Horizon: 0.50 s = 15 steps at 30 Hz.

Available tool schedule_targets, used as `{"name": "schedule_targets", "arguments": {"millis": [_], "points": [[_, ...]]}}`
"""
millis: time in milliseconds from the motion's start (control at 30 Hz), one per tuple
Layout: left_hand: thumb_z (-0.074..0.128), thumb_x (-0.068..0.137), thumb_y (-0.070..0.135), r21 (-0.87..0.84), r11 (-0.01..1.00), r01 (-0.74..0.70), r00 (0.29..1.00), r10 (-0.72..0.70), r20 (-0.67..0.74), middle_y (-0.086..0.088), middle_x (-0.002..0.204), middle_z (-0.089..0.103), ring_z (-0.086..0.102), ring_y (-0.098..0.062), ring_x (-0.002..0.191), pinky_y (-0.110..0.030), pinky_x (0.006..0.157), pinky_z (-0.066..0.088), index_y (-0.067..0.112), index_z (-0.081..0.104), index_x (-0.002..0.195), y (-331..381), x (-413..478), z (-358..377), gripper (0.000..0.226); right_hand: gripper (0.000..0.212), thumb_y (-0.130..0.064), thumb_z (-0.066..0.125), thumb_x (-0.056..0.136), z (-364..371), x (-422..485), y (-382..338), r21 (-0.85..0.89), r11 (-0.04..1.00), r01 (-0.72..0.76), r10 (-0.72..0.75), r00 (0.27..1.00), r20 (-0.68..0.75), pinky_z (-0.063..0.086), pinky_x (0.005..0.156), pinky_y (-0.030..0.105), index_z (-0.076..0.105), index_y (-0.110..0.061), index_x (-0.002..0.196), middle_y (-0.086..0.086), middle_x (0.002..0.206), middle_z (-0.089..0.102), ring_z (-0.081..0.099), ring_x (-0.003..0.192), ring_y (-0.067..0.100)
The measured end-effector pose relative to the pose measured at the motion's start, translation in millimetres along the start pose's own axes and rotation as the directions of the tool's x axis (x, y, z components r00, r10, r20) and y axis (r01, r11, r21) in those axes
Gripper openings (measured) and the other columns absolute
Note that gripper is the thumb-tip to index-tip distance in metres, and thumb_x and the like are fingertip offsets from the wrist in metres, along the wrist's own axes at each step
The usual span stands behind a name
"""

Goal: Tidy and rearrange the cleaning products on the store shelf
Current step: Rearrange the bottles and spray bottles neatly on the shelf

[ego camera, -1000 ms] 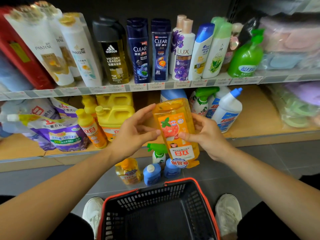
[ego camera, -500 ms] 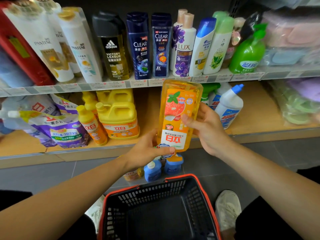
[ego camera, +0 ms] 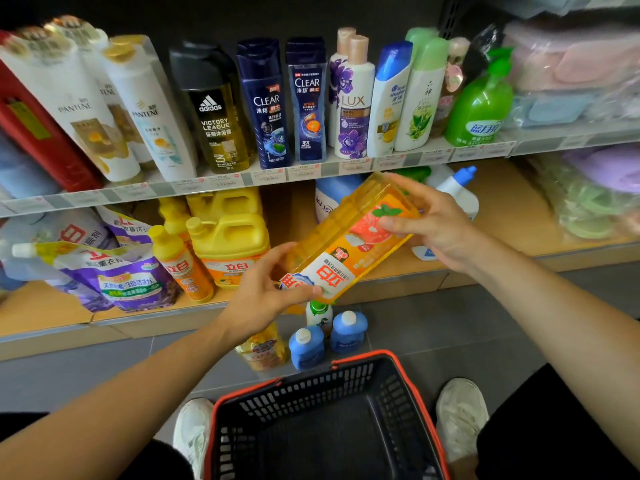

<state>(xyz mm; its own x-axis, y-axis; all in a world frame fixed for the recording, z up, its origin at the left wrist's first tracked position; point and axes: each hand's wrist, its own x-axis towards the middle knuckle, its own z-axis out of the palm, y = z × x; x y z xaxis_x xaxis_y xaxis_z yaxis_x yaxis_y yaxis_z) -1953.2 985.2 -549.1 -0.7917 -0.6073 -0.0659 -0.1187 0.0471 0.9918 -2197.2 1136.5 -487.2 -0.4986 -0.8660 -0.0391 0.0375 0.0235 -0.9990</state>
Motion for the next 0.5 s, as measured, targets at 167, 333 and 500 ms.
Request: {"name": "schedule_targets", "arguments": {"millis": [167,333,500], "points": [[0.089,0.063,0.033,0.000,0.999,0.041,0.997,-0.041,-0.062,-0.008,0.112,0.071,0.074,-0.024,0.096,-0.039,0.075,0.063,0.023,0.057,0.132,7.3,6.6,-10.0,0.077,0.069,-0.023,0.083,0.066,3.2,-0.7,1.9,0.163,0.982,-0.091,0.105,0.991,-0.080,0.060,0.074,0.044,0.062,-0.016,0.131,0.011,0.118,0.071,0.071,0.104,0.027],[0.082,0.068,0.043,-0.250,0.938,0.239,0.968,-0.250,-0.010,-0.007,0.100,0.075,0.071,-0.023,0.091,-0.034,0.079,0.061,0.013,0.067,0.118,2.4,8.1,-14.4,0.060,0.064,-0.029,0.083,0.068,4.1,0.9,3.1,0.242,0.966,-0.094,0.139,0.974,-0.177,0.061,0.072,0.046,0.063,-0.015,0.128,0.010,0.114,0.074,0.072,0.104,0.025],[0.074,0.081,0.036,-0.301,0.942,0.147,0.983,-0.173,-0.062,-0.004,0.090,0.074,0.068,-0.015,0.078,-0.026,0.070,0.061,0.013,0.076,0.101,12.8,23.2,-35.0,0.031,0.058,-0.033,0.079,0.076,-7.8,11.6,11.7,0.272,0.945,-0.182,0.197,0.980,-0.028,0.057,0.089,0.050,0.061,-0.021,0.129,0.007,0.122,0.071,0.068,0.113,0.023]]}}
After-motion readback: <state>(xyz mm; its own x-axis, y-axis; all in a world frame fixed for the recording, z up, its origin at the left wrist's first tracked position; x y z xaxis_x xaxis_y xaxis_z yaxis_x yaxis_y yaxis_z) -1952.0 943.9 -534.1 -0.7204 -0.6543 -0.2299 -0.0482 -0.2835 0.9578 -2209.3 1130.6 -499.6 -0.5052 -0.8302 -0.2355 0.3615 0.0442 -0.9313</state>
